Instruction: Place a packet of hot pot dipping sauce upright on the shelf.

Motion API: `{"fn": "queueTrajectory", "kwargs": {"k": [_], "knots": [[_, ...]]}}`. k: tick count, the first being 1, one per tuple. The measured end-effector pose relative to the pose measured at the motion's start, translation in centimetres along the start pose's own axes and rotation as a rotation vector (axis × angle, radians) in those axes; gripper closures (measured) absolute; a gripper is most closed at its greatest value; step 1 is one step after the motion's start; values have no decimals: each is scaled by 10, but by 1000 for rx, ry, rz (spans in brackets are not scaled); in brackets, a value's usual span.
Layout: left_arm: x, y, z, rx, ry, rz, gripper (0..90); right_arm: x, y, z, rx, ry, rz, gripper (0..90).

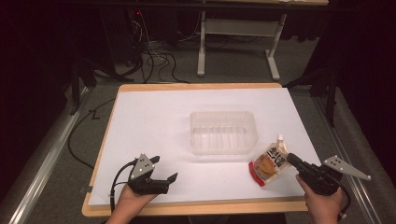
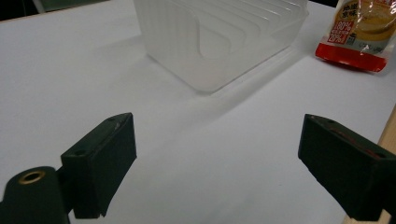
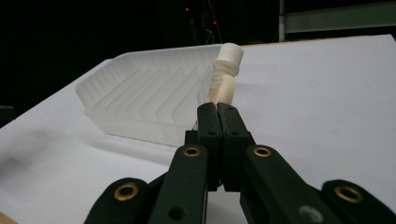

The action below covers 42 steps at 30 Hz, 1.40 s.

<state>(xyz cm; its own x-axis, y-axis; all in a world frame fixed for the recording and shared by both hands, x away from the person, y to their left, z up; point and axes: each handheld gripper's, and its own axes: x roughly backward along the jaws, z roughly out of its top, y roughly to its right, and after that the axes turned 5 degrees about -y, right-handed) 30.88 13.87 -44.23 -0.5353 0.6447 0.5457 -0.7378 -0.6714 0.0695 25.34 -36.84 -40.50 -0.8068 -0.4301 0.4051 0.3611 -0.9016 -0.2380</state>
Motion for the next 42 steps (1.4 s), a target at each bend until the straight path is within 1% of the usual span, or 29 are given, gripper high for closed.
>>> {"fn": "queueTrajectory", "kwargs": {"k": [2, 3, 6, 8, 15, 23, 24, 26, 27, 31, 35, 42], "knots": [[0, 0, 0, -2, 1, -1, 118, 1, 0, 2, 10, 10, -7, 900], [1, 1, -1, -3, 1, 0, 118, 2, 0, 3, 5, 13, -6, 900], [2, 1, -2, -7, -2, 5, 118, 3, 1, 6, 21, 28, -13, 900], [3, 0, -3, -8, -6, 9, 118, 4, 2, 7, 10, 39, -11, 900], [9, -2, -6, 2, -5, 24, 118, 6, 4, 13, 9, 72, -20, 900], [12, -3, -9, 6, -5, 33, 118, 8, 10, 18, 1, 126, -68, 900], [12, -3, -9, 7, -4, 33, 118, 7, 10, 17, -2, 127, -76, 900], [12, -2, -9, 6, -4, 31, 118, 5, 11, 15, -8, 119, -76, 900], [12, -2, -8, 3, -6, 31, 118, 5, 11, 13, -14, 130, -63, 900], [10, -2, -7, 1, -3, 23, 118, 7, 6, 11, 26, 121, -71, 896], [8, -1, -5, -4, 0, 15, 119, 10, 1, 7, 42, 114, -83, 891], [5, 0, -3, -12, 2, 6, 120, 13, -2, 3, 45, 109, -80, 880]]}}
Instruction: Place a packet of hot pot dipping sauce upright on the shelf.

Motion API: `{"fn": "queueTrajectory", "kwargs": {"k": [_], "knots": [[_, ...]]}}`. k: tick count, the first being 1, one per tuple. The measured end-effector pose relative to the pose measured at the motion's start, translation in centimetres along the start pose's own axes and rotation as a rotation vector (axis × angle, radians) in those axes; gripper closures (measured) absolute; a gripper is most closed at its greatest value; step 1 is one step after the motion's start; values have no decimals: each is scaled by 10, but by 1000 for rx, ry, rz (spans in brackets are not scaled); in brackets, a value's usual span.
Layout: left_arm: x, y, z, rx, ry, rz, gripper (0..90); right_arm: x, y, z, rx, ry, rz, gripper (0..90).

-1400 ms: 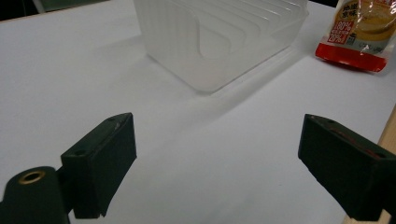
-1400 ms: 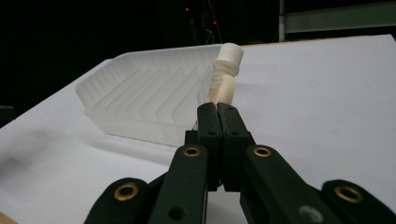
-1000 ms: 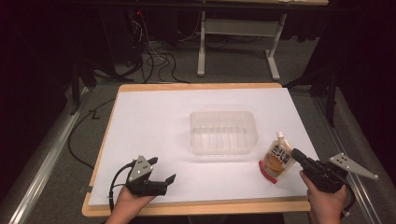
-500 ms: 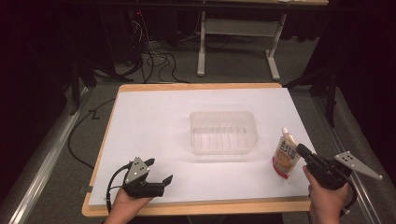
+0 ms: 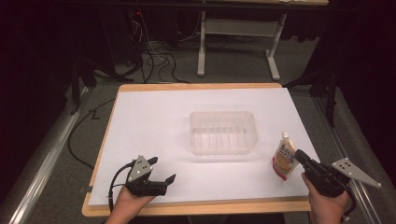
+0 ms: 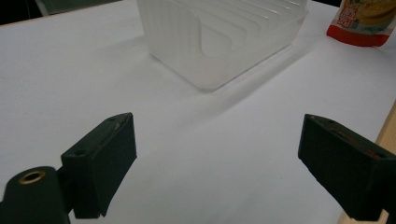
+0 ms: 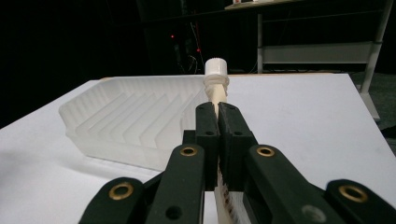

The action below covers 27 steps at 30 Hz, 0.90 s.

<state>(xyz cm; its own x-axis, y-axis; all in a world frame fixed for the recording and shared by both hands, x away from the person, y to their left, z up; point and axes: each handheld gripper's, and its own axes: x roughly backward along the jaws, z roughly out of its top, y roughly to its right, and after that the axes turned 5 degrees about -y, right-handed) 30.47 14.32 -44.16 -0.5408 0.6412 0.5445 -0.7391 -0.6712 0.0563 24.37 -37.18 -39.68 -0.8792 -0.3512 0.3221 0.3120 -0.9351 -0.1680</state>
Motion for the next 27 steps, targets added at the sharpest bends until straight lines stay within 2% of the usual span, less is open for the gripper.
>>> {"fn": "queueTrajectory", "kwargs": {"k": [18, 27], "knots": [[0, 0, 0, 0, -1, -1, 121, 2, -1, -3, 24, 3, -8, 828], [0, 0, 0, 0, -1, 0, 123, 4, -2, -2, 36, 20, -17, 761]]}}
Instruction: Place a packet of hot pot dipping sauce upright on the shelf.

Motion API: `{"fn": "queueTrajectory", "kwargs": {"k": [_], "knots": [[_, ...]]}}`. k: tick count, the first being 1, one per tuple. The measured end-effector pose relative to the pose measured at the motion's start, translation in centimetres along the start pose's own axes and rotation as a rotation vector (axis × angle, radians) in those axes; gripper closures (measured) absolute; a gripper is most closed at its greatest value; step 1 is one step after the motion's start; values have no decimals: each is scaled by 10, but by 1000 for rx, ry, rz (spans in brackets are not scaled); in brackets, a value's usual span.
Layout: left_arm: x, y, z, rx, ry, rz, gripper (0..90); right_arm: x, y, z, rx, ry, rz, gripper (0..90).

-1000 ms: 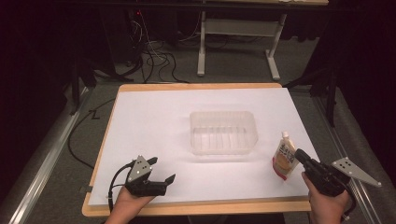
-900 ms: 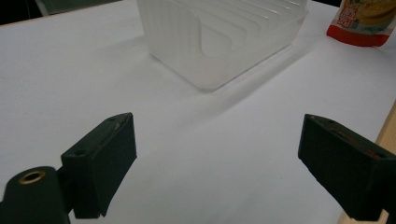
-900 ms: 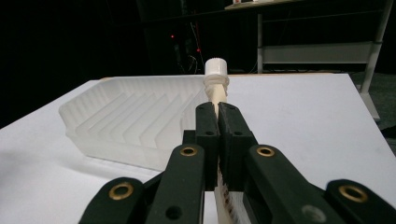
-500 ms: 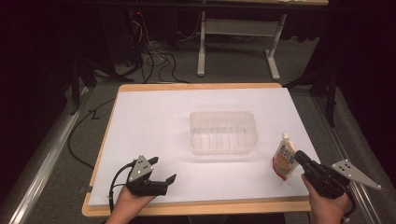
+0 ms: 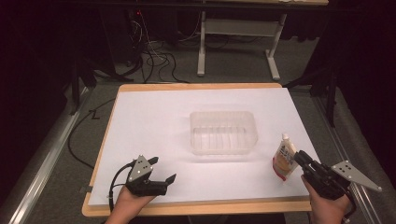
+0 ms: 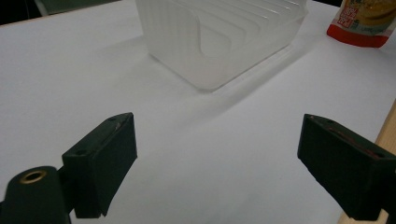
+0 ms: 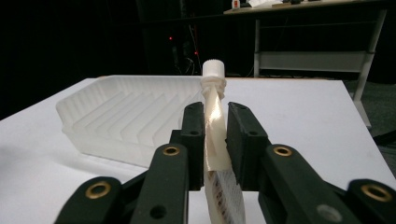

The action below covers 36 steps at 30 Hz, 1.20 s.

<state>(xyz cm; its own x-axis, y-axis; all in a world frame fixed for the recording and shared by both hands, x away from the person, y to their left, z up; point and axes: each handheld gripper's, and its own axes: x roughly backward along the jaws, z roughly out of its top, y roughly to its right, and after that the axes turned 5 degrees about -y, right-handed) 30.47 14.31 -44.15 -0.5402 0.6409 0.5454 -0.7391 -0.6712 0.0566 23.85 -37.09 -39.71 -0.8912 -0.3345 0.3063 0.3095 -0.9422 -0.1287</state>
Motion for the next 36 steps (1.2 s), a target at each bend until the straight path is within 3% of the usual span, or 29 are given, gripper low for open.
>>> {"fn": "queueTrajectory", "kwargs": {"k": [7, 13, 18, 22, 32, 36], "knots": [[-1, 0, 0, -2, -1, 0, 123, 1, -2, 2, 6, 17, -6, 612], [0, 0, 0, -1, -2, -2, 123, 1, -5, 3, 22, 26, -34, 433], [0, 0, 0, -3, 0, -1, 123, -9, 0, -3, -24, -33, -10, 312], [0, 0, 0, -2, 0, 0, 123, -17, 6, -11, -46, -84, -1, 369], [0, 1, 0, -5, -2, 1, 125, -21, 5, -18, -34, -146, 69, 681], [0, 0, 0, -4, -2, 1, 125, -20, 2, -15, -22, -140, 55, 822]]}}
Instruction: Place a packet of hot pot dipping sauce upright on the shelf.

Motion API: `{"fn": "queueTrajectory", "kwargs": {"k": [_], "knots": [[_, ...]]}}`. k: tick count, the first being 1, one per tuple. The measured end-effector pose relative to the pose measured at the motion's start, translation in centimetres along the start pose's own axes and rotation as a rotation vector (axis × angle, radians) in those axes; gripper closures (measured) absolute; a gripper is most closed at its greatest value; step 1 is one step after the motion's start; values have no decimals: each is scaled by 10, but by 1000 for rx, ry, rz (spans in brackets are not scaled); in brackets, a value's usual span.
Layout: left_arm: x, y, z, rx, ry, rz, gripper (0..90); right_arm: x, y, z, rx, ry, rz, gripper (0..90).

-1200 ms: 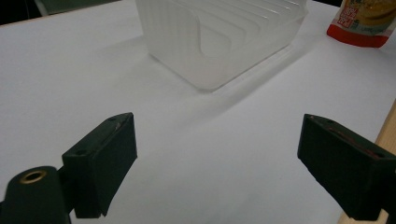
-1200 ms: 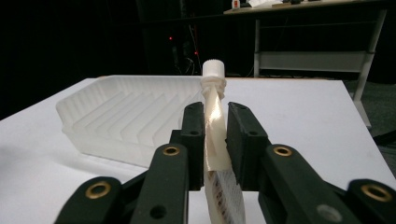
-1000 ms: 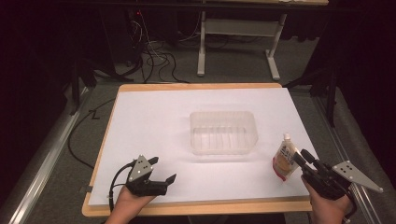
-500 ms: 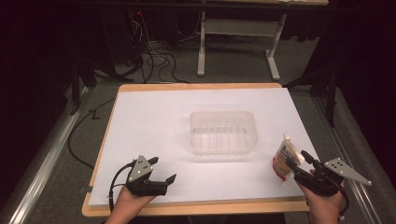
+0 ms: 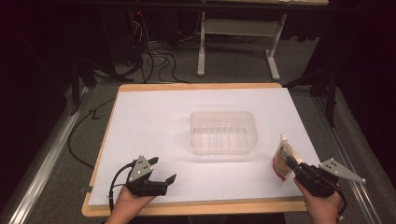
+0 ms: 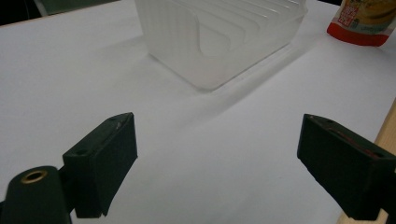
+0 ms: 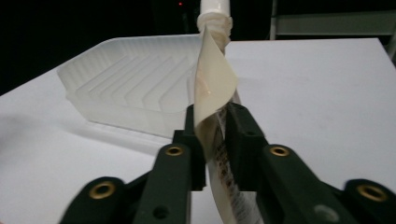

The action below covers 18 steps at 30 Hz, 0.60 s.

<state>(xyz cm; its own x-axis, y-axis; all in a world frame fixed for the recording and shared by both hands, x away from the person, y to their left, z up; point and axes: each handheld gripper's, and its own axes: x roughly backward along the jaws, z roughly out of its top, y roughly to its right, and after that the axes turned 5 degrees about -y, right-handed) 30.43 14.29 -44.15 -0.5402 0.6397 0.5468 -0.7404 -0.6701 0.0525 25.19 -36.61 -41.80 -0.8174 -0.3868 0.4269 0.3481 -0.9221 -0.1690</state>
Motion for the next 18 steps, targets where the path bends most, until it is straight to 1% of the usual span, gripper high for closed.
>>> {"fn": "queueTrajectory", "kwargs": {"k": [2, 3, 7, 9, 12, 15, 18], "knots": [[0, 0, 0, -1, 0, 0, 125, 0, 0, 1, 6, 1, -9, 887], [0, 0, 0, 0, 1, 1, 125, 0, 0, 1, 1, 2, -12, 896], [0, 0, 0, -1, 3, 2, 125, 0, 0, 1, -14, 7, -21, 900], [0, 0, 0, 0, 4, 3, 125, 1, -1, 2, -5, 10, -23, 900], [1, 0, 0, 1, 9, 8, 125, 3, -3, 4, -11, 28, -16, 900], [1, 0, 0, 0, 15, 11, 125, 6, -8, 7, -1, 49, -13, 900], [2, -1, 0, -1, 20, 14, 125, 7, -12, 9, -3, 58, -14, 900]]}}
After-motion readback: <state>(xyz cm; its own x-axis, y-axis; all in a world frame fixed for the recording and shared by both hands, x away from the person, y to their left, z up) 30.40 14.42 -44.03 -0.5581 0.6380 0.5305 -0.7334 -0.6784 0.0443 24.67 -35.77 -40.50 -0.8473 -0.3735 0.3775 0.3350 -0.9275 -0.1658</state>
